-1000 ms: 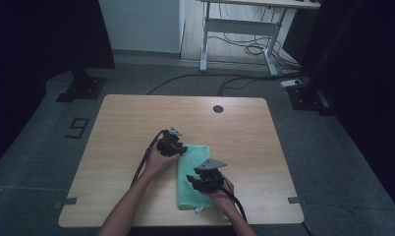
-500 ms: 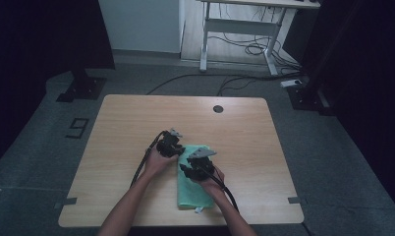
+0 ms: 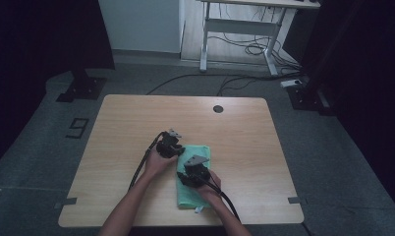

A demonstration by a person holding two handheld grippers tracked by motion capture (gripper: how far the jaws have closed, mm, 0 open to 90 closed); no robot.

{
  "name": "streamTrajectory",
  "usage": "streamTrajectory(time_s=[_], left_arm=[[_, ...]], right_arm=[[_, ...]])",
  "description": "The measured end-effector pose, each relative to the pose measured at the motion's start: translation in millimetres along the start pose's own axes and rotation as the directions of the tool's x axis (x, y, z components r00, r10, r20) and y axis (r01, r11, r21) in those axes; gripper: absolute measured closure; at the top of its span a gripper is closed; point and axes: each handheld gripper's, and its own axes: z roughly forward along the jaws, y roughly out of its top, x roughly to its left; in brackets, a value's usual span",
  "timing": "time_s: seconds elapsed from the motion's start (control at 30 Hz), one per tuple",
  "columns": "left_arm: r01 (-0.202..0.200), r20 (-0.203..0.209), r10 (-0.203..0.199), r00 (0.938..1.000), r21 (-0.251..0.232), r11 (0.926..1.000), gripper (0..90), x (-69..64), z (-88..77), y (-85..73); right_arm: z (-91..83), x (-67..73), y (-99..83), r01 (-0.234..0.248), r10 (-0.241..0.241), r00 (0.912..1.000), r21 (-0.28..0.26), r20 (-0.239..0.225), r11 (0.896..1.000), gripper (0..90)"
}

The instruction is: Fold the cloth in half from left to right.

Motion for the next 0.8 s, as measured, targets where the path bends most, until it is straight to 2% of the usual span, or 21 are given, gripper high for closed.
streamTrajectory(time_s=[0.07, 0.2, 0.4, 0.47, 0.57, 0.63, 0.8], left_arm=[[0.004, 0.001, -0.004, 1.0000, -0.004, 1.0000, 76.6, 0.1, 0.1, -0.5], [0.006, 0.001, -0.006, 1.0000, -0.005, 1.0000, 76.4, -0.1, 0.1, -0.6], [0.013, 0.002, -0.013, 0.9999, -0.009, 0.9999, 76.2, -0.1, 0.1, -1.1], [0.015, 0.003, -0.015, 0.9999, -0.013, 0.9998, 76.1, 0.1, 0.2, -1.5], [0.021, 0.006, -0.021, 0.9998, -0.013, 0.9997, 76.1, 0.5, 0.1, -1.6], [0.021, 0.004, -0.021, 0.9998, -0.013, 0.9997, 76.1, 0.3, 0.1, -1.6], [0.024, 0.006, -0.024, 0.9997, -0.016, 0.9996, 76.0, 0.5, 0.1, -1.9]], right_arm=[[-4.0, 8.1, -4.4, 0.035, -0.035, 0.9994, 0.001, 0.005, 0.999, 56.4], [-11.2, 18.0, -11.6, 0.056, -0.056, 0.9983, -0.001, -0.018, 0.998, 55.6], [-21.0, 28.7, -20.4, 0.069, -0.069, 0.9958, -0.002, -0.059, 0.998, 54.7], [-24.3, 33.0, -25.0, 0.083, -0.083, 0.9947, -0.008, -0.060, 0.997, 54.6], [-28.7, 35.9, -29.4, 0.076, -0.076, 0.9954, -0.015, -0.057, 0.997, 53.8], [-31.8, 38.6, -31.9, 0.076, -0.077, 0.9938, -0.014, -0.080, 0.997, 53.2], [-38.3, 46.1, -36.5, 0.103, -0.103, 0.9897, -0.009, -0.100, 0.995, 51.7]])
